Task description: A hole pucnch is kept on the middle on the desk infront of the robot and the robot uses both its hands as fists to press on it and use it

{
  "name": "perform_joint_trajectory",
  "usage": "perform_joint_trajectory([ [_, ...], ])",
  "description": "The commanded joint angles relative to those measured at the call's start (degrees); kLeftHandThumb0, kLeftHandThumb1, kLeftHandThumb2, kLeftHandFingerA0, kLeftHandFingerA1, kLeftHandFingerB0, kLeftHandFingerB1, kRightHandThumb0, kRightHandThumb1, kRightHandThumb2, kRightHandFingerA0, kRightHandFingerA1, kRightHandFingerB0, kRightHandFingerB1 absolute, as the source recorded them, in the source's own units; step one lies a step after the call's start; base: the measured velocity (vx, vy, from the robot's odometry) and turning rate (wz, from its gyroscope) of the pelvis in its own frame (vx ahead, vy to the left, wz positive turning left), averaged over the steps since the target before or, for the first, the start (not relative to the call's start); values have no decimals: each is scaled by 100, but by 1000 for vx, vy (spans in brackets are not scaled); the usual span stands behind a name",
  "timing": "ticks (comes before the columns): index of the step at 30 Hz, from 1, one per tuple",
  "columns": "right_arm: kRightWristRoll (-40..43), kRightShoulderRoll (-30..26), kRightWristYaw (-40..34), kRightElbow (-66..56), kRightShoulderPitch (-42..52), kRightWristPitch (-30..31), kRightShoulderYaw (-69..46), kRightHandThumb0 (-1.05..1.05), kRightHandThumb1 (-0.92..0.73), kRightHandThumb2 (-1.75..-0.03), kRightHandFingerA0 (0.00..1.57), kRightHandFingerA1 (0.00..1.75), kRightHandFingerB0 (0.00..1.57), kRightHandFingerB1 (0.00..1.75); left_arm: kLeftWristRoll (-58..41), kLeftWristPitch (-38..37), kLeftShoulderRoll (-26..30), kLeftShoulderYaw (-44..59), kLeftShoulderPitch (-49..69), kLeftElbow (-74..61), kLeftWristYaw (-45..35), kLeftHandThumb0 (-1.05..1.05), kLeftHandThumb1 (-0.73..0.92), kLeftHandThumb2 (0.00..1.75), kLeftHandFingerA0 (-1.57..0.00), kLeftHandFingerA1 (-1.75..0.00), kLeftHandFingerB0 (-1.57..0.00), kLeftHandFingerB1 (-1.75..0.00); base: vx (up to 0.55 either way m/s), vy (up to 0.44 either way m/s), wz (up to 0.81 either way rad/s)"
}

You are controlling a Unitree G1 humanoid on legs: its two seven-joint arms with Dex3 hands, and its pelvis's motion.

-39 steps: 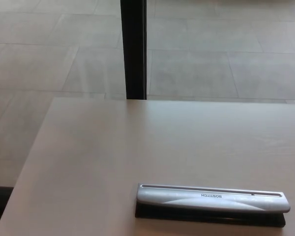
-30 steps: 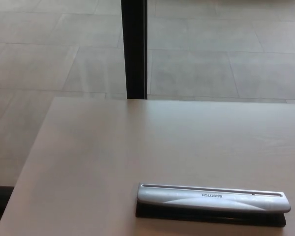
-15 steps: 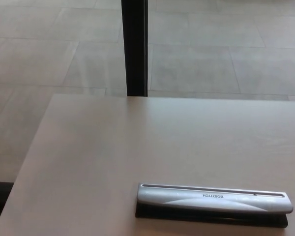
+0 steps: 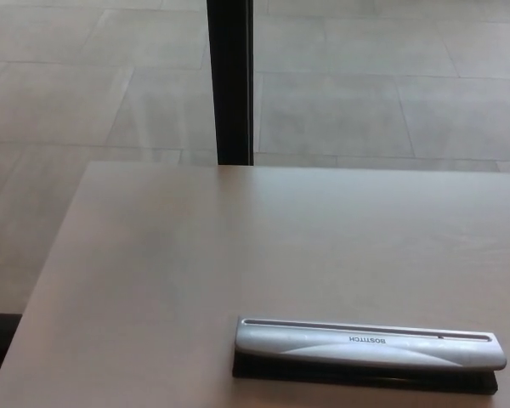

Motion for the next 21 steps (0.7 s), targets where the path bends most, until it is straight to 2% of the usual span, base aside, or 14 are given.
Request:
perform_joint_trajectory([
  [1, -481, 933, 457, -2181, 1004, 205, 2355, -20, -71, -95, 97, 175, 70, 126, -273, 984, -777, -2439, 684, -1515, -654, -11, 68, 111, -84, -175, -64, -146, 0, 0, 0],
  [4, -615, 1278, 571, -2027, 1323, -139, 2840, -22, -68, -100, 97, 175, 72, 131, -24, 945, -873, -3059, 901, -1413, -747, -15, 67, 110, -85, -175, -63, -151, 0, 0, 0],
  [5, -515, 1343, 701, -2101, 1546, -55, 3072, -25, -67, -102, 97, 175, 69, 140, 72, 946, -954, -3363, 941, -1301, -768, -18, 65, 111, -87, -175, -64, -155, 0, 0, 0],
  [6, -477, 1373, 807, -2100, 1644, -91, 3210, -24, -67, -104, 97, 175, 68, 142, 120, 974, -1048, -3511, 953, -1235, -693, -18, 63, 112, -87, -175, -73, -146, 0, 0, 0],
  [7, -467, 1418, 837, -2099, 1712, -117, 3316, -24, -66, -104, 97, 175, 69, 141, 165, 990, -1018, -3676, 980, -1191, -748, -18, 66, 109, -87, -175, -63, -158, 0, 0, 0],
  [10, -517, 1430, 982, -2066, 1838, -262, 3572, -26, -66, -109, 102, 175, 72, 145, 272, 1012, -1204, -4046, 1079, -1029, -578, -25, 72, 103, -94, -175, -60, -155, 0, 0, 0],
  [14, -531, 1476, 1008, -2019, 1918, -355, 3723, -29, -67, -107, 103, 175, 72, 146, 432, 821, -1417, -4386, 1168, -776, -396, -26, 70, 104, -98, -175, -62, -150, 0, 0, 0],
  [15, -623, 1472, 939, -2009, 1980, -310, 3811, -32, -67, -104, 106, 175, 60, 160, 513, 831, -1473, -4569, 1183, -656, -276, -28, 72, 100, -94, -175, -59, -149, 0, 0, 0],
  [17, -664, 1486, 868, -1986, 2032, -236, 3889, -33, -68, -103, 107, 175, 62, 159, 452, 927, -1489, -4715, 1202, -626, -185, -27, 77, 93, -88, -175, -50, -158, 0, 0, 0],
  [20, -908, 1432, 702, -1893, 2108, -83, 4025, -32, -70, -102, 106, 175, 61, 158, 421, 956, -1536, -4948, 1227, -536, -56, -26, 80, 90, -86, -175, -47, -164, 0, 0, 0],
  [21, -933, 1413, 733, -1805, 2143, -134, 4059, -30, -69, -104, 103, 175, 71, 144, 419, 916, -1576, -5029, 1263, -495, 16, -27, 80, 90, -87, -175, -46, -165, 0, 0, 0],
])
